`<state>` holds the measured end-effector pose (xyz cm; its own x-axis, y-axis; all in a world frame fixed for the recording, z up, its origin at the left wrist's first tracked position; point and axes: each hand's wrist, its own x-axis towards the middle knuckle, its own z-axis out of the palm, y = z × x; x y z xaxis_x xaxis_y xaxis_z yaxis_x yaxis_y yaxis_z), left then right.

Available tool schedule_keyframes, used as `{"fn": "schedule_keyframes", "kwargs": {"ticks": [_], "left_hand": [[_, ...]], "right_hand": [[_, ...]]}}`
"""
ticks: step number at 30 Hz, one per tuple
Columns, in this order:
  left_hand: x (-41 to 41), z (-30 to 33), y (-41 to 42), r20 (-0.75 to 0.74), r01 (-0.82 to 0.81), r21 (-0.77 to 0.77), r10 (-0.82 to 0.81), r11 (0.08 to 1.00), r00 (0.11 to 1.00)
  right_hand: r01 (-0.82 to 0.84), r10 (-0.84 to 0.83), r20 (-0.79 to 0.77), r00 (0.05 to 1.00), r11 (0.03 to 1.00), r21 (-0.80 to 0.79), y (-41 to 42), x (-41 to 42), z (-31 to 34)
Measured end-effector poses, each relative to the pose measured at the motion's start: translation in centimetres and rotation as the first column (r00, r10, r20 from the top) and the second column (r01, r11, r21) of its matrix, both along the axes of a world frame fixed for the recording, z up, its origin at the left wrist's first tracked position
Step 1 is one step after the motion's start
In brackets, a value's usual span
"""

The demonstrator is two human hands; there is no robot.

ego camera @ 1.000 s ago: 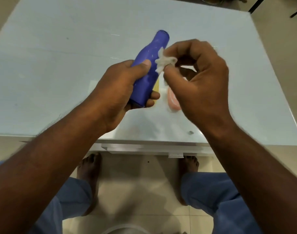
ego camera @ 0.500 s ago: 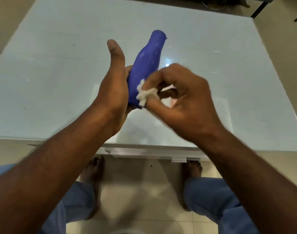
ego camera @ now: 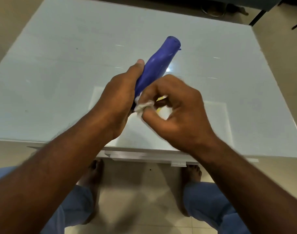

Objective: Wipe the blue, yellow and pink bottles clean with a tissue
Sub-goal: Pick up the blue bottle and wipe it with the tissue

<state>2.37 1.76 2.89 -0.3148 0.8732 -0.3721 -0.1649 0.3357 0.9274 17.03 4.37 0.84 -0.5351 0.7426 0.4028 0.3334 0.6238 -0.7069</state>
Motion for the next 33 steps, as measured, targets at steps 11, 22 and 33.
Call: {"fn": "schedule_keyframes", "kwargs": {"ticks": [11, 22, 33], "left_hand": [[0.1, -0.6, 0.0, -0.243, 0.12, 0.113, -0.089, 0.986, 0.966], [0.5, -1.3, -0.2, -0.531, 0.12, 0.221, 0.016, 0.968, 0.848], [-0.2, -1.9, 0.1, -0.612, 0.089, 0.332, 0.142, 0.939, 0.778]], "right_hand": [[0.207, -0.208, -0.204, 0.957, 0.978, -0.023, 1.5, 1.3, 0.8], [0.401, -0.403, -0.307, 0.862, 0.913, -0.074, 3.7, 2.9, 1.5], [0.134, -0.122, -0.179, 0.976, 0.989, 0.055, 0.6, 0.7, 0.8]]}}
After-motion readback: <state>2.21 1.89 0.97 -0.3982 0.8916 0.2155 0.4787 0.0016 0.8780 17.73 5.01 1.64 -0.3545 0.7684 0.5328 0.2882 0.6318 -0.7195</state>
